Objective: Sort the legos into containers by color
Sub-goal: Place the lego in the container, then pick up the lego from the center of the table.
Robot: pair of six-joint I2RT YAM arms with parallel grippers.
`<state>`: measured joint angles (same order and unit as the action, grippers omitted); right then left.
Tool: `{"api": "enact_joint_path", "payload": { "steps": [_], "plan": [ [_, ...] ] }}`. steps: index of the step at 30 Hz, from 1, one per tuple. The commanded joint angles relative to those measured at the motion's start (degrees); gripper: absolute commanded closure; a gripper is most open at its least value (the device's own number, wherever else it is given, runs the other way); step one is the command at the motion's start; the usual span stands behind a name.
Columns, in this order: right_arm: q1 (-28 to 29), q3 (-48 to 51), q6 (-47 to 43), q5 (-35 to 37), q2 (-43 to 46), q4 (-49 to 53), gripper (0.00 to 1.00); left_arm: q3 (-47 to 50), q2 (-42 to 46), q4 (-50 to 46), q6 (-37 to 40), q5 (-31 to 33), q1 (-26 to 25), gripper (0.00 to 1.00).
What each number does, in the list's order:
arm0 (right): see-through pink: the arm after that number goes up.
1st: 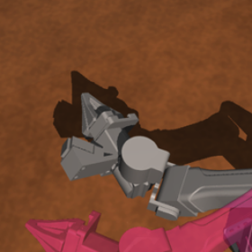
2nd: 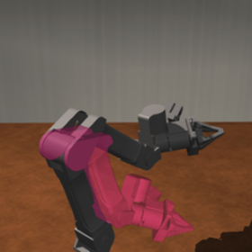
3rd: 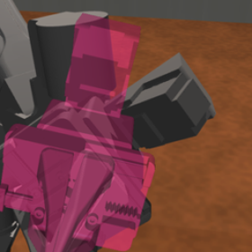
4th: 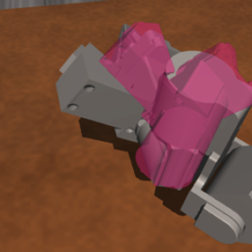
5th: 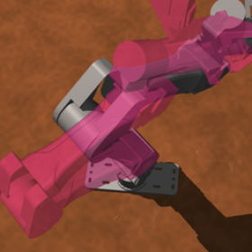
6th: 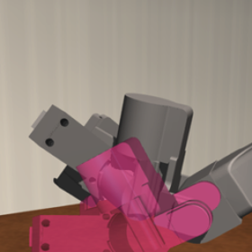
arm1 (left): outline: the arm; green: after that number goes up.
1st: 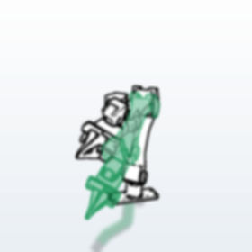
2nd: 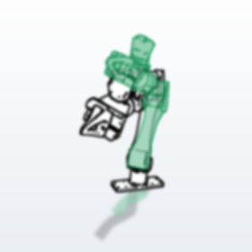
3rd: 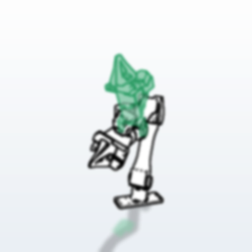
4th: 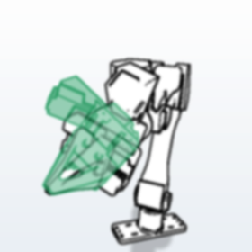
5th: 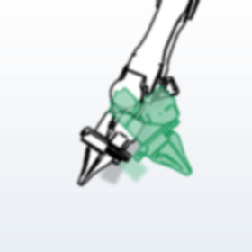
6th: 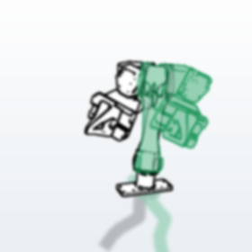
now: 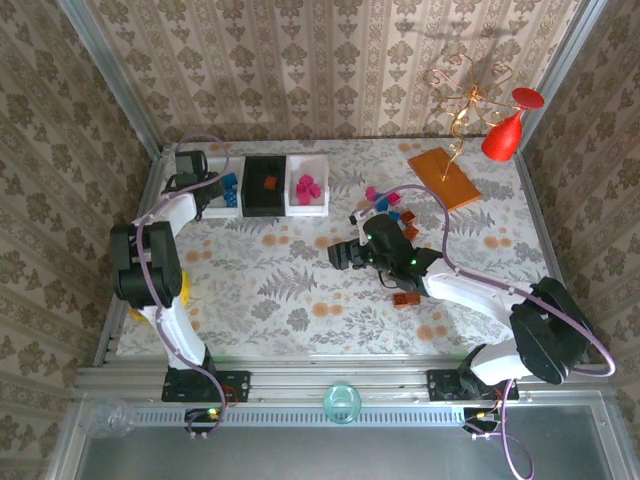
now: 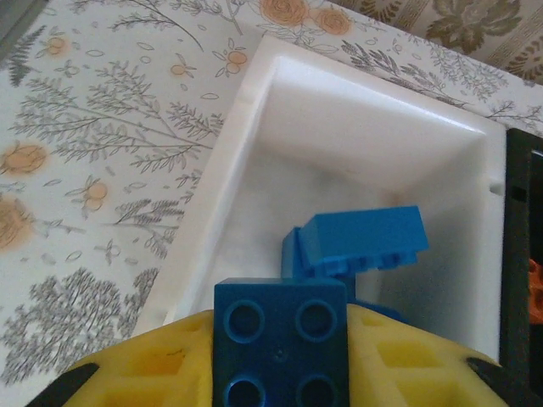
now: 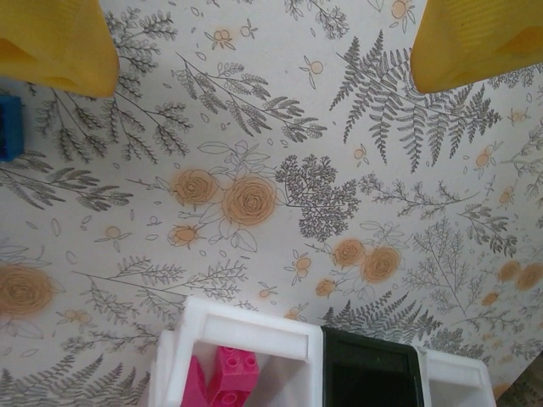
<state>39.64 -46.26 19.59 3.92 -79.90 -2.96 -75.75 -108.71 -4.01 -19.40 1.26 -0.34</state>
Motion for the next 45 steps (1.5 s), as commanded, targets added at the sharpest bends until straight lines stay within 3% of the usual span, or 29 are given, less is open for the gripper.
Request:
{"api": "enact_joint_path", "payload": {
  "steps": [1, 5, 10, 14, 18, 24, 29, 37, 45],
  "plan": [
    [-0.2, 1.4, -0.7, 2.7, 3.1, 2.2, 0.09, -5.7, -2.3, -6.1, 3.8, 1.0, 0.3, 0.61],
    [-0.3, 2.3, -0.8, 3.8, 4.6, 2.9, 0.09, -7.8, -1.8, -7.6, 4.5, 1.3, 0.2, 0.47],
    [-1.0, 3.7, 0.3, 6.7, 5.8, 2.9, 0.08, -3.4, 5.0, -4.3, 3.0, -2.0, -0.3, 0.36],
    [-3.1, 3.1, 2.5, 10.0, 4.6, 3.5, 0.07, 4.6, 13.5, 1.4, -1.8, -10.0, -1.4, 0.32],
    [-8.8, 1.4, 6.3, 7.2, 1.1, 5.4, 0.07, 15.4, 22.7, 8.5, -5.7, -17.7, -4.7, 0.28],
    [-12.7, -3.4, 5.5, 6.7, -6.0, 10.1, 0.11, 28.2, 34.1, 12.5, -7.4, -18.0, -12.1, 0.23],
    [-11.2, -3.3, 5.4, 2.8, -10.4, 8.5, 0.16, 37.2, 39.8, 14.9, -9.3, -16.4, -16.4, 0.21],
    [-8.1, -1.3, 6.2, 10.7, -9.1, 15.2, 0.15, 44.0, 42.6, 14.6, -9.2, -15.1, -22.2, 0.21],
    [-1.9, 1.6, 7.7, 18.8, -6.7, 22.1, 0.14, 45.9, 41.5, 15.3, -8.9, -14.0, -23.8, 0.2]
  ]
}}
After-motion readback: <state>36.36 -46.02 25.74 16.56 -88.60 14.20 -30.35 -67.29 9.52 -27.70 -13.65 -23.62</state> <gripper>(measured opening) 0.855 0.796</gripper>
